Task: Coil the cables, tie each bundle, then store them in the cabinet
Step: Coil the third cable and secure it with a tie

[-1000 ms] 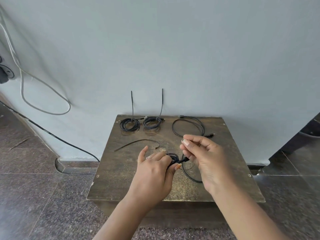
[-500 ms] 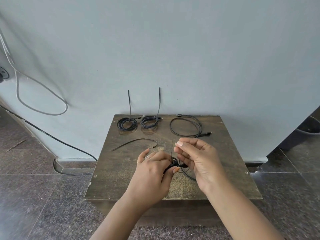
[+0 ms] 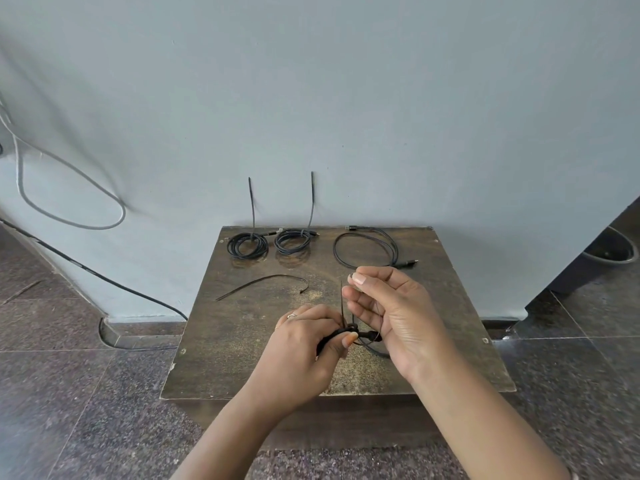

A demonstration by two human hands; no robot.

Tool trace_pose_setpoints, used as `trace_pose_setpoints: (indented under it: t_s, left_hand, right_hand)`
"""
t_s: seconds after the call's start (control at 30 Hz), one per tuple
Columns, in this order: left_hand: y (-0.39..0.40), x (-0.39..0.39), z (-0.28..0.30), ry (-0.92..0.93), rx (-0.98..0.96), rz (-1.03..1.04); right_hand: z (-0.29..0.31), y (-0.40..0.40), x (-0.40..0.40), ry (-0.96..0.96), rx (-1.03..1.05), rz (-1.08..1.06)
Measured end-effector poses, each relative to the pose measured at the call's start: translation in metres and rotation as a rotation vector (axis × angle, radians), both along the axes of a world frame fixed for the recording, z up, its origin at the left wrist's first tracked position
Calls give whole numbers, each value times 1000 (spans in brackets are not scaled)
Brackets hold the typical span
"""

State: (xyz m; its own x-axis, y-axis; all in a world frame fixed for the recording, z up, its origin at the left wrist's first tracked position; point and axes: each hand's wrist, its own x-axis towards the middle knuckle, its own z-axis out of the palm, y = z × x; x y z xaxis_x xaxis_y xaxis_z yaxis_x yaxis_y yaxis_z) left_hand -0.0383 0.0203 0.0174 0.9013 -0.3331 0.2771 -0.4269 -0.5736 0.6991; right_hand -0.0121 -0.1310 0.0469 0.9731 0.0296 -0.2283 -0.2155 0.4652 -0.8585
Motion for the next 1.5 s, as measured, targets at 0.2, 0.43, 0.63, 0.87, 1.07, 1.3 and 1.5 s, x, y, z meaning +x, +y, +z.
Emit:
trace_pose_setpoints:
  t_s: [0.2,0.43,0.63,0.87,1.07,1.3,1.5]
  left_hand:
    - [-1,-1,1,24,13,-11]
    - [0,-2,2,33,26,-17]
    - [0,-2,3,32,42,-32]
    - [0,-2,4,30,46,-35]
    - [1,-2,3,35,54,-35]
    - [3,-2,7,33,23,-16]
    - [8,-2,7,28,31,-10]
  right_hand:
    - [-3,3,-2,-51,-72,-30]
    - [-3,3,-3,-65,-77,-35]
    - [-3,4,-4,-73,-102,-38]
    - [-3,5,-5,-75,-109,-29]
    - [-4,5,-4,-80,-120,-23]
    - [-7,4,-4,-114,-373,71]
    - [-3,-4,-1,-180,-620,293]
